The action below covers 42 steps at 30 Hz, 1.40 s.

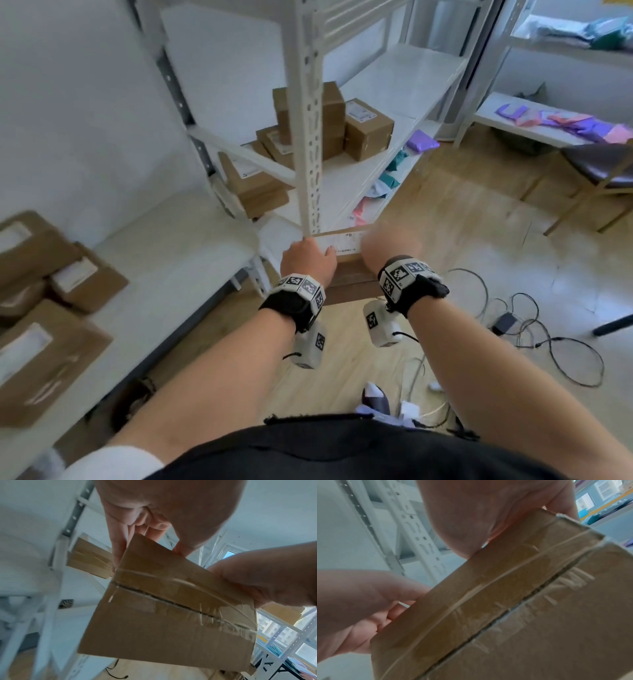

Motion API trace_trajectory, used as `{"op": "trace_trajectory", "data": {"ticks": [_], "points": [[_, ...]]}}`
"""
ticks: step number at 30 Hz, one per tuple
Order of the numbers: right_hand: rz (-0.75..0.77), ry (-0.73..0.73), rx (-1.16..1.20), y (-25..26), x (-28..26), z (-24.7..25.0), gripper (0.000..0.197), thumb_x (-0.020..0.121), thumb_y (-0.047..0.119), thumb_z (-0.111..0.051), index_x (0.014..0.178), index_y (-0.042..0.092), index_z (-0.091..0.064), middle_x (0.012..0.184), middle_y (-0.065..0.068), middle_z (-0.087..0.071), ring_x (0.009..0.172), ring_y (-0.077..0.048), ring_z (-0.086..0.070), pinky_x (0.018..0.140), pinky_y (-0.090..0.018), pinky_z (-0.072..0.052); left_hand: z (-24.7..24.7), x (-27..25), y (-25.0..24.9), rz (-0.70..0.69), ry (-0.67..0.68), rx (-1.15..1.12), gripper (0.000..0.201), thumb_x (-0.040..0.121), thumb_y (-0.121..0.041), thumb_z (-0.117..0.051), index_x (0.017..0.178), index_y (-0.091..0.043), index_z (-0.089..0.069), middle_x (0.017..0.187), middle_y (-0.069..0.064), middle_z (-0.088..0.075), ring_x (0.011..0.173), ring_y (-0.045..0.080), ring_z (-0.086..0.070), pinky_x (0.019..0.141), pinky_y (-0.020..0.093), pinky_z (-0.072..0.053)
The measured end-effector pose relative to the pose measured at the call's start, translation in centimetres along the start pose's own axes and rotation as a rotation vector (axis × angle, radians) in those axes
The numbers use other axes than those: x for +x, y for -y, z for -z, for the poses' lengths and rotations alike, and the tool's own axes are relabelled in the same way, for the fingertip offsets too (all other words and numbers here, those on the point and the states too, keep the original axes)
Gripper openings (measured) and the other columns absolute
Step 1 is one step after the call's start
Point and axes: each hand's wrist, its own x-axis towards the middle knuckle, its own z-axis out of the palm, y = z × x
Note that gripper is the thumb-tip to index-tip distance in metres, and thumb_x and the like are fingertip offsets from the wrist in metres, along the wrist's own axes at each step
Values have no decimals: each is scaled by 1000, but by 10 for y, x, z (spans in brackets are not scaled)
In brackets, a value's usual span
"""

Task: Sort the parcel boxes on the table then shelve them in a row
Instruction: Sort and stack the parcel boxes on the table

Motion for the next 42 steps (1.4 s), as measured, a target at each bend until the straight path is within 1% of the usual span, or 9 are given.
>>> {"op": "trace_trajectory", "data": {"ticks": [6, 9, 15, 25, 31, 36, 38, 40, 42], "points": [[99, -20, 55, 109, -62, -27, 36, 98, 37, -36, 119, 14, -52, 115, -12, -59, 103, -31, -60, 77, -37, -47, 64, -14, 112, 68, -91, -57, 48, 92, -47, -57, 123, -11, -64, 117, 12, -68, 108, 33, -64, 90, 36, -51], [163, -20, 28, 150, -79, -36, 40, 99, 35, -33, 125, 11, -50, 118, -15, -60, 106, -34, -59, 85, -41, -47, 87, -16, 153, 107, -122, -82, 50, 91, -47, -57, 130, -15, -60, 123, 10, -67, 113, 32, -62, 92, 36, -50], [309, -4, 97, 242, -86, -44, 42, 100, 35, -35, 136, 13, -41, 123, -17, -57, 112, -35, -57, 82, -41, -45, 129, 7, 226, 182, -237, -115, 47, 93, -44, -57, 131, -16, -56, 119, 9, -64, 108, 30, -62, 87, 36, -49], [553, 56, 144, 370, 1, -97, 49, 100, 34, -40, 144, 16, -29, 130, -20, -51, 108, -37, -57, 84, -42, -50, 152, 105, 307, 388, -287, -166, 47, 96, -35, -57, 136, -14, -45, 126, 12, -51, 110, 33, -58, 90, 38, -48], [677, 203, 88, 442, 76, -132, 58, 101, 35, -42, 150, 16, -20, 131, -17, -49, 113, -35, -54, 90, -44, -47, 148, 189, 344, 562, -266, -176, 50, 95, -32, -59, 137, -12, -43, 130, 13, -49, 114, 31, -55, 94, 40, -49], [770, 369, 128, 495, 119, -163, 55, 100, 26, -48, 148, 9, -27, 139, -11, -44, 114, -31, -56, 94, -41, -49, 136, 232, 377, 711, -257, -143, 53, 95, -28, -59, 138, -6, -40, 136, 17, -45, 119, 34, -53, 100, 43, -46], [809, 453, 152, 511, 125, -179, 51, 98, 18, -49, 145, 7, -31, 142, -11, -42, 113, -33, -57, 93, -41, -49, 128, 241, 388, 748, -273, -77, 57, 94, -25, -60, 142, -5, -36, 148, 20, -35, 133, 37, -41, 109, 43, -38], [853, 525, 129, 522, 125, -194, 49, 95, 14, -51, 142, 9, -35, 140, -10, -44, 113, -33, -57, 92, -43, -50, 117, 247, 392, 683, -240, 32, 57, 93, -26, -57, 143, -8, -36, 157, 18, -25, 145, 37, -22, 120, 46, -22], [864, 558, 93, 526, 123, -205, 51, 91, 15, -53, 140, 13, -37, 136, -9, -47, 108, -33, -58, 90, -44, -52, 108, 252, 392, 601, -170, 97, 56, 94, -33, -54, 143, -11, -39, 158, 14, -27, 148, 34, -15, 121, 48, -14]]}}
